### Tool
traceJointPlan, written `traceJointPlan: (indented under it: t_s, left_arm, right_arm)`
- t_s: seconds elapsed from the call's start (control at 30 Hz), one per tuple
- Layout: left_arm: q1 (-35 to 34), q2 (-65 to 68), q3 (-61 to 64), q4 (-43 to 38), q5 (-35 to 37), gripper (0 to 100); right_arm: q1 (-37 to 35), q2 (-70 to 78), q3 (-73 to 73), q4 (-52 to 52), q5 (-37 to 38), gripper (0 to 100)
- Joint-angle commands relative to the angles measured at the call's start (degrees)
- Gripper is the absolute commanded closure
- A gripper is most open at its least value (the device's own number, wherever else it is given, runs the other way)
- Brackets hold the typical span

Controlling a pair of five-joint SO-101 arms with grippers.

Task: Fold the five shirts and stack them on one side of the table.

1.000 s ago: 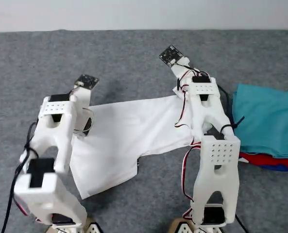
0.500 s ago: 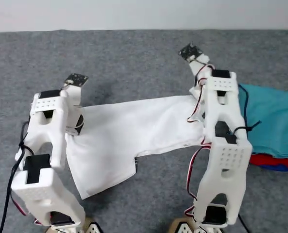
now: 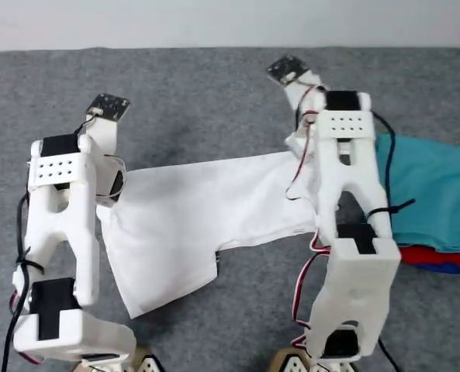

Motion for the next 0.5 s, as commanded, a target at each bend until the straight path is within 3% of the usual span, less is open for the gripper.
traceJointPlan:
  t_s: [0.0, 0.2, 0.47]
  left_arm:
    - [-0.44, -2.9, -1.98, 3.6, -0.18, 99]
    - [-0.26, -2.55, -1.89, 3.96, -0.18, 99]
    - [-0.35, -2.37, -1.8, 4.31, -0.18, 99]
  right_arm:
    - [-0.31, -4.26, -1.23, 8.13, -2.64, 91.2]
    - [3.3, -0.48, -0.88, 14.37, -2.99, 91.2]
    - [9.71, 16.48, -1.05, 14.81, -2.99, 91.2]
